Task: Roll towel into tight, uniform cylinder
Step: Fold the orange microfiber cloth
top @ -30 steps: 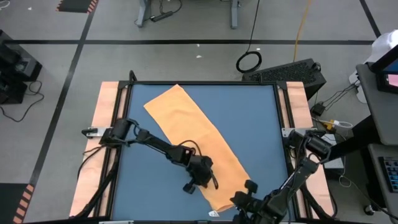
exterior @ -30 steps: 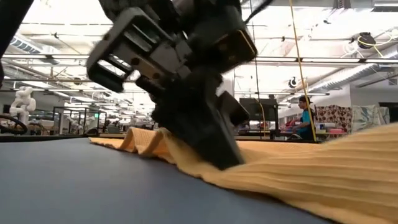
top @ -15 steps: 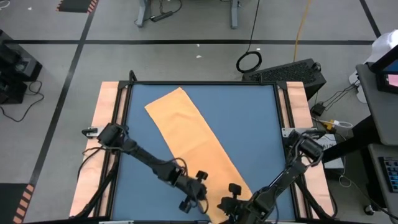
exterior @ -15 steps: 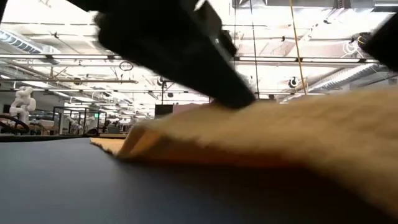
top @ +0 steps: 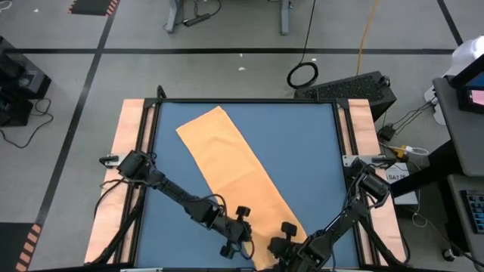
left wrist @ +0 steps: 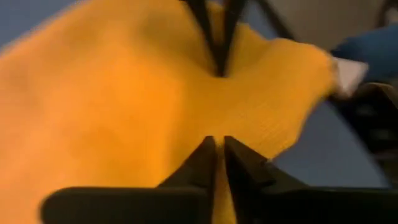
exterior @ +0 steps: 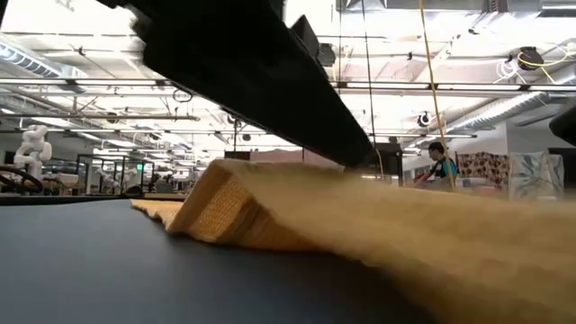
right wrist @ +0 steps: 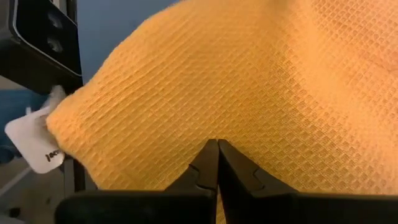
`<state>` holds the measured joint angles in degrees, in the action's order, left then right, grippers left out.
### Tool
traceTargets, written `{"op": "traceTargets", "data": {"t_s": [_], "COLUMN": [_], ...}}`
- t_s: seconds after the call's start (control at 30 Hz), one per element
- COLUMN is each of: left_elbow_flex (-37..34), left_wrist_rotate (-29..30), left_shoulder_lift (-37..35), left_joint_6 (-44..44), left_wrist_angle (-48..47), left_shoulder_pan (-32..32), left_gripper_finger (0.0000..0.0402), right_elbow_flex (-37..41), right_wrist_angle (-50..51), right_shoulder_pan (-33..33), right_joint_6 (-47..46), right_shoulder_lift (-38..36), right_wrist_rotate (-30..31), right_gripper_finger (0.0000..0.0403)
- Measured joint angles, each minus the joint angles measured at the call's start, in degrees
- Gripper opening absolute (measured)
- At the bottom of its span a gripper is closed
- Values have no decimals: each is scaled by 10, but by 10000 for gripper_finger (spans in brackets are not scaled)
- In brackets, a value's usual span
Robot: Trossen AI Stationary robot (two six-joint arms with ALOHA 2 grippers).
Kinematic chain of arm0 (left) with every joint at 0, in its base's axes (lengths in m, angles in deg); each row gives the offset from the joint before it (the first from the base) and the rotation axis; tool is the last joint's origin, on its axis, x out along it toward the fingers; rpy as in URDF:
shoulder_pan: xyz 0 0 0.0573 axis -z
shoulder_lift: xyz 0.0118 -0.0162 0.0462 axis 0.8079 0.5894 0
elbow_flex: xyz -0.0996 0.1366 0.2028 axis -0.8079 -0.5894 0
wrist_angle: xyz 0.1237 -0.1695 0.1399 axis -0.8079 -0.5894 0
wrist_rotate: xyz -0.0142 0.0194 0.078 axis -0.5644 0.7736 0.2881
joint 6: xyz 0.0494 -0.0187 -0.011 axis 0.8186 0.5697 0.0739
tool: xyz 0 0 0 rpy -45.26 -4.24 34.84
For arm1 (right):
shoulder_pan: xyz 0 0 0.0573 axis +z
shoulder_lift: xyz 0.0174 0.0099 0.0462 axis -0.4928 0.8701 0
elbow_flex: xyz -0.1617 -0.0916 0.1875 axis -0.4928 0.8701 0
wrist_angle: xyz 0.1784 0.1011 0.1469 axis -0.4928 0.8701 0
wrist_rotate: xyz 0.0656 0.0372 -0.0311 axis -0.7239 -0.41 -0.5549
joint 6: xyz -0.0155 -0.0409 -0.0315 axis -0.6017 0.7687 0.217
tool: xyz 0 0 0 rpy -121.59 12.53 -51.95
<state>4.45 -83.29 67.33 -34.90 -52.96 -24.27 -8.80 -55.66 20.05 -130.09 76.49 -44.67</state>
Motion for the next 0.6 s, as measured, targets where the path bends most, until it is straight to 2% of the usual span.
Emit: {"op": "traceTargets", "data": {"t_s": [0.1, 0.2, 0.3, 0.43, 0.53, 0.6], "left_elbow_flex": [0, 0, 1, 1, -13, -47], "left_wrist_rotate": [10, 97, 169, 265, 283, 278], "left_shoulder_lift": [0, -7, -23, -45, -45, -44], "left_joint_6": [-18, -10, 2, -2, -5, -18], "left_wrist_angle": [1, -15, -72, -183, -243, -246], "left_shoulder_pan": [2, 9, 15, 13, -7, -27], "left_gripper_finger": [119, 186, 230, 245, 238, 227], "right_elbow_flex": [0, 0, 0, 0, 0, 2], "right_wrist_angle": [-1, 1, 7, 13, 12, 18], "right_shoulder_pan": [0, -1, -1, 0, -1, -1], "right_joint_6": [0, -2, -2, -1, 4, 4], "right_shoulder_lift": [-1, -1, -1, 0, -3, -9], "right_wrist_rotate": [-17, -23, -26, -28, -28, -32], "right_gripper_finger": [0, 0, 0, 0, 0, 0]}}
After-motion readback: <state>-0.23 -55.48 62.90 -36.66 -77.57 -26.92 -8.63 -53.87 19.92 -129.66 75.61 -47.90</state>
